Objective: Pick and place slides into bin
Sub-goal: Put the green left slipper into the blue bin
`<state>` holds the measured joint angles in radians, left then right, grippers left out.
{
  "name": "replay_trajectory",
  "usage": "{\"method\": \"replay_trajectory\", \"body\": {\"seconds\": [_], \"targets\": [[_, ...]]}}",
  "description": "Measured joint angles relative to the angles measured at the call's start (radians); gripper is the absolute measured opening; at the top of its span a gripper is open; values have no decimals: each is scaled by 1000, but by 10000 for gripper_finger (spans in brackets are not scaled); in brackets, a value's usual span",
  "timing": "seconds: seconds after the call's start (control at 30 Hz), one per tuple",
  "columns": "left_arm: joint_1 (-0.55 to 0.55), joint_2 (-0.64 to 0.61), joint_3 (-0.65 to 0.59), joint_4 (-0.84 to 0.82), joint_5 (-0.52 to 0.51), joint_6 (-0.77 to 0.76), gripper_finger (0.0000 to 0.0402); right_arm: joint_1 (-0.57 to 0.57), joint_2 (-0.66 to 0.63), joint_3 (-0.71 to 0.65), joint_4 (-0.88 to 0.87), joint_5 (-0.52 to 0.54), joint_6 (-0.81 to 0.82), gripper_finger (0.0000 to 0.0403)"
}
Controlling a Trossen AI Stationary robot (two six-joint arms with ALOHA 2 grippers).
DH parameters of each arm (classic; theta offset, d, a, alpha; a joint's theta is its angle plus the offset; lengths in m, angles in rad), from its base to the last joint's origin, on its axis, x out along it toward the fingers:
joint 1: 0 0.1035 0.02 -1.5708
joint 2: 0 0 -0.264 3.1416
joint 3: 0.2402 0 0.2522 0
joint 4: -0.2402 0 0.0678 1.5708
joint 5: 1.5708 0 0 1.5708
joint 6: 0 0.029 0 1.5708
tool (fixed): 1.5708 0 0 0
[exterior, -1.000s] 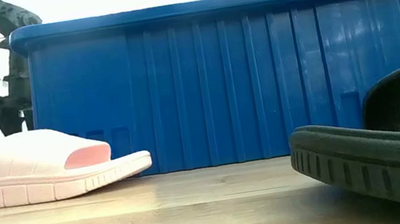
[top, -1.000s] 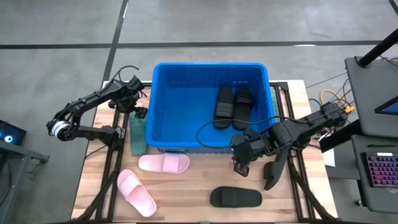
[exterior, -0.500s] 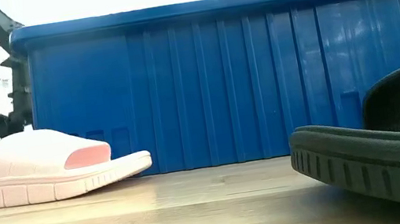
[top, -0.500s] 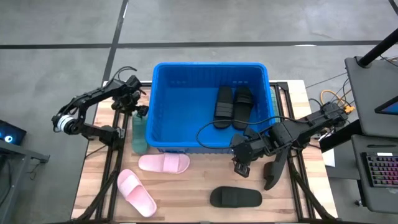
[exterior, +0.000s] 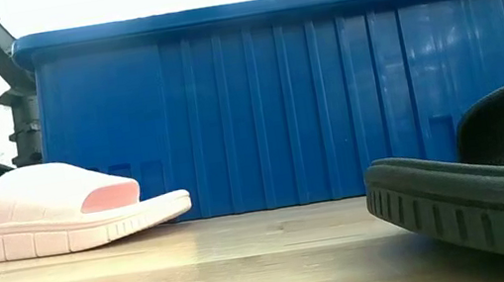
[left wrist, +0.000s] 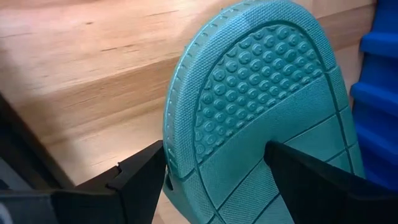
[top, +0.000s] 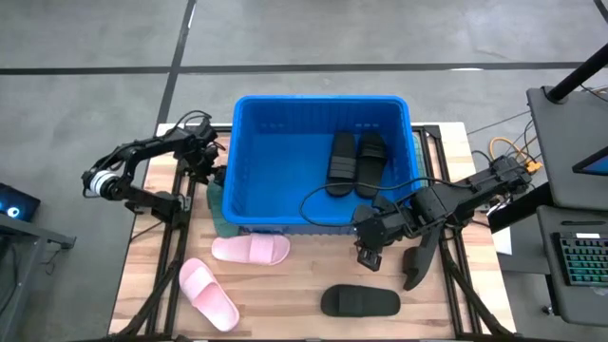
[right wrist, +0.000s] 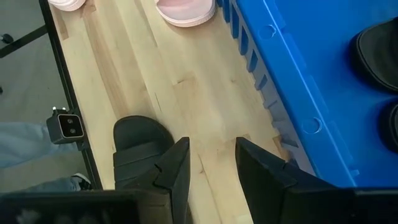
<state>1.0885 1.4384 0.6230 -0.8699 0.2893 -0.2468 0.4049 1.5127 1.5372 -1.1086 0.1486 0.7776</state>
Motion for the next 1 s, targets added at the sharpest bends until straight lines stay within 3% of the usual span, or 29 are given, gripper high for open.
{"method": "replay_trajectory", "body": {"seconds": [0.2, 0.47, 0.63, 0.8, 1.0], "targets": [[0, 16, -7, 34, 15, -6, 245, 0, 0, 0, 0, 2, 0, 118], [0, 20, -41, 84, 17, -9, 101, -10, 0, 0, 0, 10, -1, 118], [0, -35, -13, 58, -2, -9, 97, -17, 0, 0, 0, 11, -3, 118], [12, -152, 62, -23, -22, -35, 66, -18, 0, 0, 0, 26, -19, 118], [18, -282, 177, -139, -218, -76, 53, -17, 0, 0, 0, 44, -27, 118]]}}
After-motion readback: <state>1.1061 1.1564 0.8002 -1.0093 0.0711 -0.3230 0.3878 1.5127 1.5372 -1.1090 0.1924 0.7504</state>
